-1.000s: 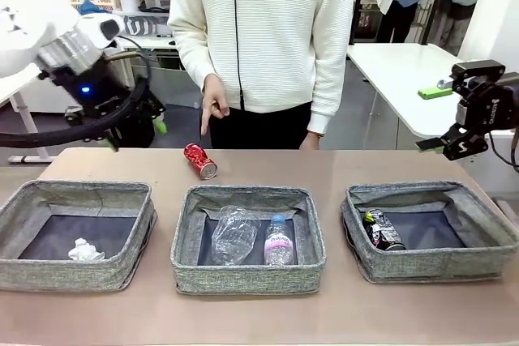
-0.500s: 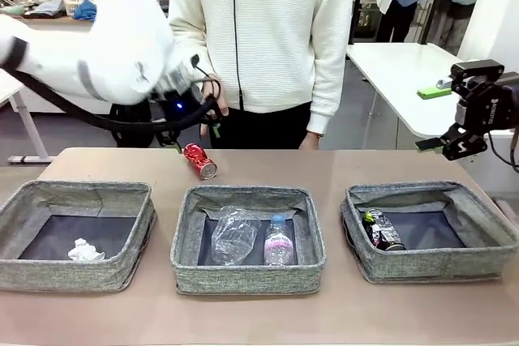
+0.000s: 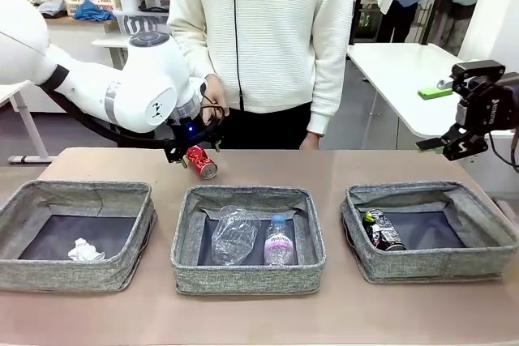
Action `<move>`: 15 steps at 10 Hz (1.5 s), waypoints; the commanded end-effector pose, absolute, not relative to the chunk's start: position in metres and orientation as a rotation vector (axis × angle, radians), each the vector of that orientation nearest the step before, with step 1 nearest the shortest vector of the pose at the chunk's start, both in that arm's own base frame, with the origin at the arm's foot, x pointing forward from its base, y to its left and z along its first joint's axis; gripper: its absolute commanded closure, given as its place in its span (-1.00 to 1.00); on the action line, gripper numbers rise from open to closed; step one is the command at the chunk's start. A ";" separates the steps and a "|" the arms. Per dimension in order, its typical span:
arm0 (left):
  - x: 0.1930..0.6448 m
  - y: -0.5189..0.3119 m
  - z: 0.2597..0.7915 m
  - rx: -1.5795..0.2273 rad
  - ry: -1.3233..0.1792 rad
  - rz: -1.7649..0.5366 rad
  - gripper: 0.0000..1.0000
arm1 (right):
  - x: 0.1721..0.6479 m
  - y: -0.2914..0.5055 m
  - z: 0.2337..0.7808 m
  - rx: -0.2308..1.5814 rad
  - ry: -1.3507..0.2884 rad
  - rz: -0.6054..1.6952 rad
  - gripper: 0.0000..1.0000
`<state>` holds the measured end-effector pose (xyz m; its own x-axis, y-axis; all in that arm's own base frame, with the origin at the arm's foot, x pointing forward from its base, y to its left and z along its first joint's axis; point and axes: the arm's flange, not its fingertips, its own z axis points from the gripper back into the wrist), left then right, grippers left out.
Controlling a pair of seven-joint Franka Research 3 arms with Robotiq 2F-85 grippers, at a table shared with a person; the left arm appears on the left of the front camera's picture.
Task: Sort the waste into the appropriate baskets.
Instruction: Pick up the waste item pointed out by the person.
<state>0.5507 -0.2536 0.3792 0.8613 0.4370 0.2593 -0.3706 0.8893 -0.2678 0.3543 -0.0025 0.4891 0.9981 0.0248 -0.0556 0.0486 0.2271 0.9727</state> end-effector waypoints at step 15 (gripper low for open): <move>0.611 -0.250 0.313 -0.260 -0.365 0.519 -1.00 | 0.355 -0.001 0.493 1.344 0.063 -0.041 -1.00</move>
<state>0.6049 -0.2474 0.3111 0.8066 0.5268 0.2680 -0.4332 0.8354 -0.3384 0.3543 -0.0025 0.4891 0.9981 0.0247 -0.0556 0.0486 0.2271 0.9727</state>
